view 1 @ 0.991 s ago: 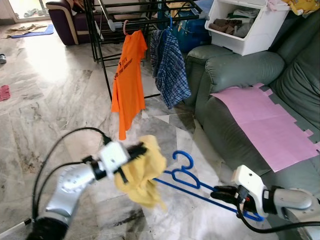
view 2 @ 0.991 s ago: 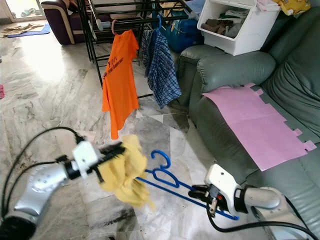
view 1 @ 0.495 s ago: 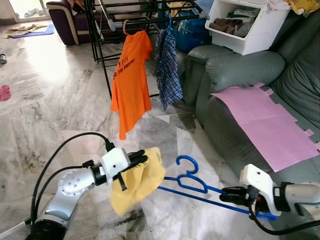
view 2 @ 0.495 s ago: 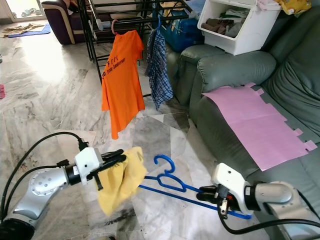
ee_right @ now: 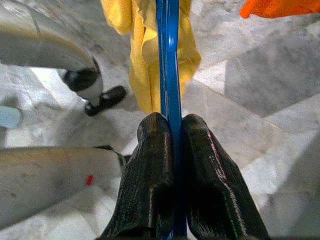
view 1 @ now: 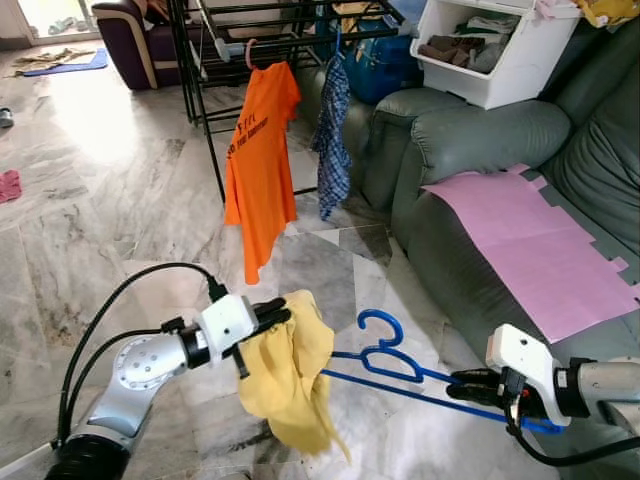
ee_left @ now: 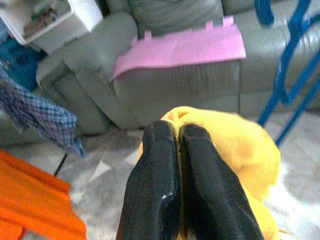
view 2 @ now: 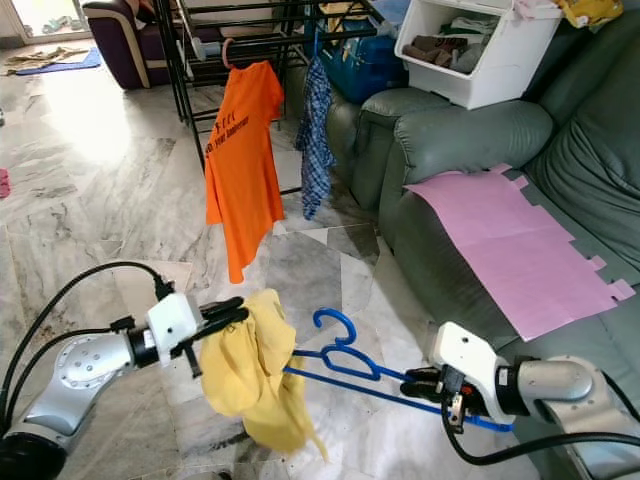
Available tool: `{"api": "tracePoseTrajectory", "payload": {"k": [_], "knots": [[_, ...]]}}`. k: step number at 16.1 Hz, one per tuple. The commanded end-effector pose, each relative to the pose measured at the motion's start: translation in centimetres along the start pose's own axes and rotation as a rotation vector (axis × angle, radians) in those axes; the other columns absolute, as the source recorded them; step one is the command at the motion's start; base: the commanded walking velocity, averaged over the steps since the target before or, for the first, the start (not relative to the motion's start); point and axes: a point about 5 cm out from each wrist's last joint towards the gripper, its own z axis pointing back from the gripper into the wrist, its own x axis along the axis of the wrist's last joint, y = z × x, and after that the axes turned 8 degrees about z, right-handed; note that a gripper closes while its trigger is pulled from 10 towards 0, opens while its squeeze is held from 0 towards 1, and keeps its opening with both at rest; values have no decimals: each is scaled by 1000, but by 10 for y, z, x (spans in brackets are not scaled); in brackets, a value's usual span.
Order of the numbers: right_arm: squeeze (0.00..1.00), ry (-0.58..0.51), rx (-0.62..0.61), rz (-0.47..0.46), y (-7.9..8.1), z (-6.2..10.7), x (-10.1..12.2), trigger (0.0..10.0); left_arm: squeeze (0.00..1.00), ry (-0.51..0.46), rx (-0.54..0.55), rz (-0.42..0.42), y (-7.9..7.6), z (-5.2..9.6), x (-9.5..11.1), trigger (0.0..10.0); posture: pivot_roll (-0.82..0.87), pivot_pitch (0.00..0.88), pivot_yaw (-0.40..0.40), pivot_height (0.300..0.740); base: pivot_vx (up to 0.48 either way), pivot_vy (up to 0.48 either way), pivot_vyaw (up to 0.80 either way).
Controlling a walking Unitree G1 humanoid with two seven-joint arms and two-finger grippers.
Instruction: Hang hanger
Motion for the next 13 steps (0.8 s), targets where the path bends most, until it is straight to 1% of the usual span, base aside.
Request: {"api": "tracePoseTrajectory", "payload": {"k": [1,2,5,8,10,13], "knots": [[0,21,-31,31,-6,6,0,10000,0,10,-11,-21,0,2,-1,10000,-2,100,-36,740,0,0,0],[0,14,-65,43,-12,7,1,10000,0,8,-5,-18,1,3,-1,10000,-3,100,-35,740,0,0,0],[0,-3,-106,72,-17,3,5,10000,0,-6,-14,-25,-1,0,1,10000,-1,98,-34,740,0,0,0],[0,-23,-88,66,-13,-5,6,10000,0,-32,-16,-35,-1,-5,7,10000,1,97,-33,740,0,0,0],[0,-36,-47,55,-8,-9,7,10000,0,-43,-12,-39,-1,-9,9,10000,3,95,-33,740,0,0,0],[0,-13,-9,36,-5,0,3,10000,0,-47,17,-52,5,-12,10,10000,-6,91,-30,740,0,0,0]]}}
